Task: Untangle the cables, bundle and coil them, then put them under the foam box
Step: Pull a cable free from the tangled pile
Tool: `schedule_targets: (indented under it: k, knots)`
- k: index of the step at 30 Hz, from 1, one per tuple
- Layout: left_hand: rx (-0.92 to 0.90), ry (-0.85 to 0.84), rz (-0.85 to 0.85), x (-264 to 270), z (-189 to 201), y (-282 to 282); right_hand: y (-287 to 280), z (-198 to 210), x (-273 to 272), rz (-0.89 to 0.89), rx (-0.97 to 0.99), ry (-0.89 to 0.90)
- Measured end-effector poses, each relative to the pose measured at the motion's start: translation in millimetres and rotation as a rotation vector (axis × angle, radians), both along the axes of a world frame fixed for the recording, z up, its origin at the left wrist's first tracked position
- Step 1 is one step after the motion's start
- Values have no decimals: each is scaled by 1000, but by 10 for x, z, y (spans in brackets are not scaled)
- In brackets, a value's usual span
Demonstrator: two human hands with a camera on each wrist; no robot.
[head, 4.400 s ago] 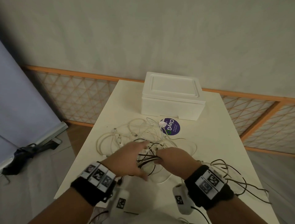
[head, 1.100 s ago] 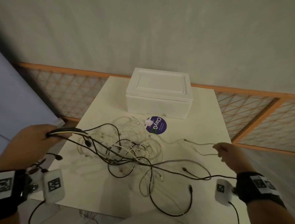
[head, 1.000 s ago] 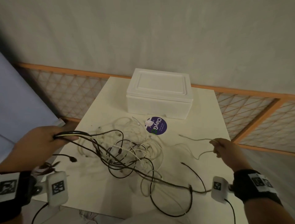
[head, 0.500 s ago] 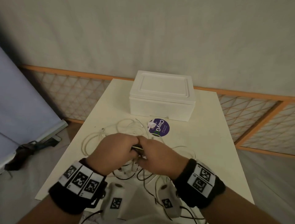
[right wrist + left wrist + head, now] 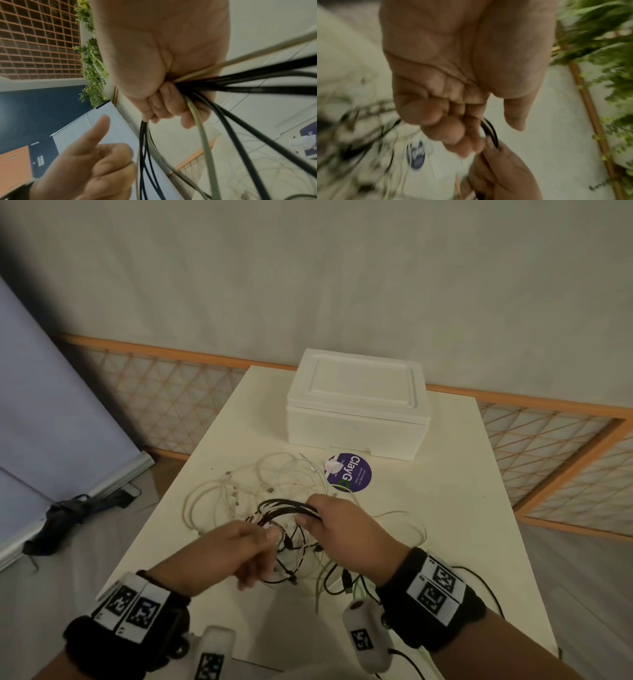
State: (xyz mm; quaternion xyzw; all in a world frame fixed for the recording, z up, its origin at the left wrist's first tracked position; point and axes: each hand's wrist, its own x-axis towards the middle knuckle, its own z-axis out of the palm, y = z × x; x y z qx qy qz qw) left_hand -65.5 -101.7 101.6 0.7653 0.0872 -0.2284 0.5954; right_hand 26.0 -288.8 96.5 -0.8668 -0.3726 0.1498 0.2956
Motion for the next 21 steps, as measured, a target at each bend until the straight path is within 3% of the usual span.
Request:
schedule_targets:
  k: [2,5,8,12,21]
  knots:
    - [-288,95,108,22,-93,-119,35,-8,-73,55,-23,-16]
    - [-671,180,481,148,-170,-203,50,-47,-168,143,-56,-47]
    - [-900,161,744,253,-231,-214,-17,-103,-204,198,-166,-45]
    - [-991,186,951,353,-368,-262,-245,-186,-201,227,-250,20]
    - [-1004,203,1198,508,-695,-101,-1055,-429,-225,172,-350,176]
